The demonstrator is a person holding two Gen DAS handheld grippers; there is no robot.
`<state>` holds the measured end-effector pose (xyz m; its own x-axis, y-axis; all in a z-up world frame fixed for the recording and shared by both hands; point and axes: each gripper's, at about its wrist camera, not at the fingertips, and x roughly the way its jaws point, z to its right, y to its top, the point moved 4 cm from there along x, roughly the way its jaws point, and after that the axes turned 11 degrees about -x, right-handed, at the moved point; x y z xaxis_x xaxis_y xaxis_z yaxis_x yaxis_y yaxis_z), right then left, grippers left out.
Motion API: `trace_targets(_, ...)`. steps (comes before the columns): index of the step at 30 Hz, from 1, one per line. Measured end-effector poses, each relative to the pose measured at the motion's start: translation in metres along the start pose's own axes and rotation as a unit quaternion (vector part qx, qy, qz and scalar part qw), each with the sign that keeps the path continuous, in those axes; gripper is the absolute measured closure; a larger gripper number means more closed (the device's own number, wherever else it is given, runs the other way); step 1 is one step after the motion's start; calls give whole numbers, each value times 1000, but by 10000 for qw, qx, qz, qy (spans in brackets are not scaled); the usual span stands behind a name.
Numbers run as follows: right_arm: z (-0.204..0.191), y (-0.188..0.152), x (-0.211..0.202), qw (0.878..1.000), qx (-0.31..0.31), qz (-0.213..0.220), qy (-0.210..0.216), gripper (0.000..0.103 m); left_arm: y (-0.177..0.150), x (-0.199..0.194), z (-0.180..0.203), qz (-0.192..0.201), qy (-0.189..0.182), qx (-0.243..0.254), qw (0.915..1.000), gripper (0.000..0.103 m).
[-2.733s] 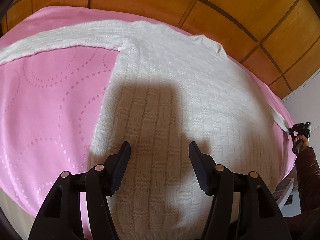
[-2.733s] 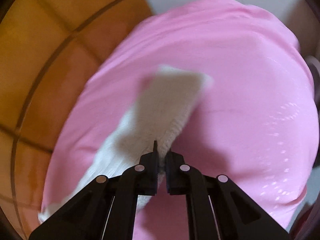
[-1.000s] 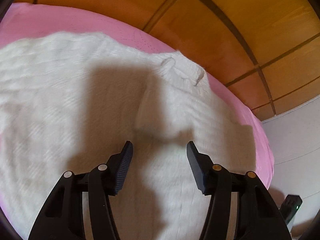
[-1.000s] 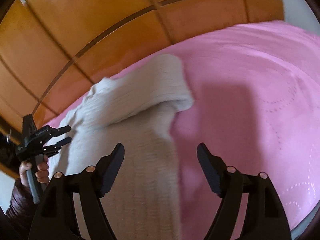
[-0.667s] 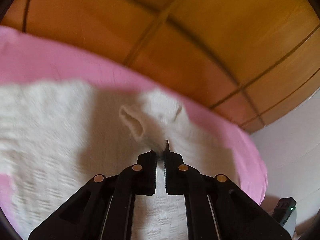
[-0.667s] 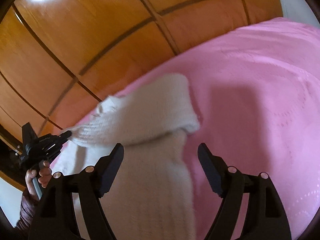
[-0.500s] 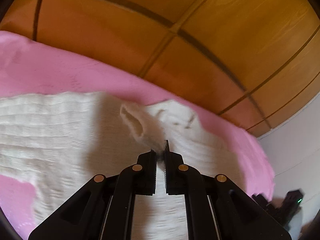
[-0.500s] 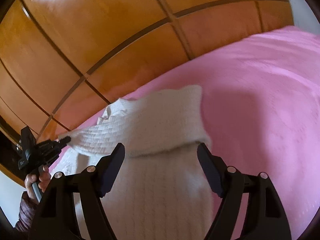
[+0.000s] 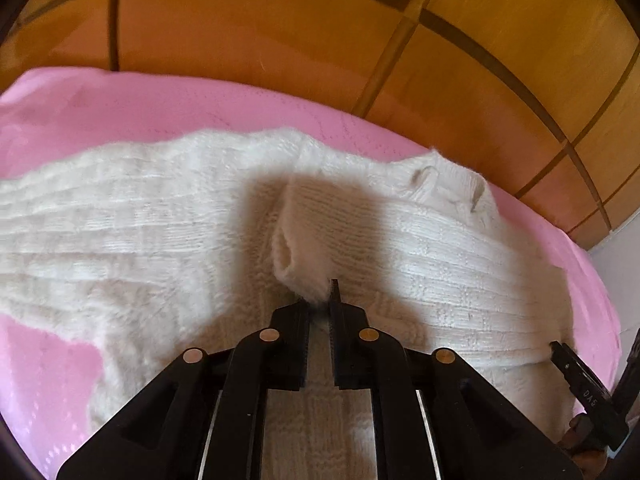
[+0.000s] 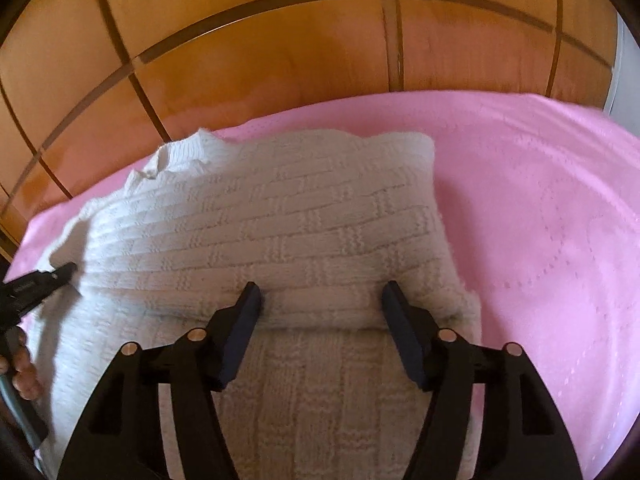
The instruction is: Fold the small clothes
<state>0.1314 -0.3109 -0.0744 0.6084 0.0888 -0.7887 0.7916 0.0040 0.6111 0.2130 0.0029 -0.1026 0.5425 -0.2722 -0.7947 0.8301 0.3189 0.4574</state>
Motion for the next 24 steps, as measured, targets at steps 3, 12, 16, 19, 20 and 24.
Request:
trace_targets(3, -5, 3, 1, 9998, -105, 20, -162, 36, -7, -22, -19, 191, 22, -348, 9992, 66)
trace_targets(12, -56, -9, -40, 9975, -586, 367, -128, 21, -3, -89, -116, 821, 295, -1443, 9857, 57)
trace_targets(16, -93, -35, -33, 9944, -1045, 179, -34, 18, 3, -110, -184, 857, 190, -2321, 9687, 57)
trace_targets(19, -106, -48, -29, 9918, -1245, 204, -180, 10, 6, -126, -238, 912, 206, -2996, 9495, 57)
trace_targets(20, -106, -50, -27, 9920, -1232, 186, -198, 9, 9, -132, -256, 995, 253, -3212, 9414, 57)
trace_targets(24, -99, -51, -20, 9956, -938, 13, 44, 2, 21, -153, -312, 1301, 375, -3750, 9171, 57)
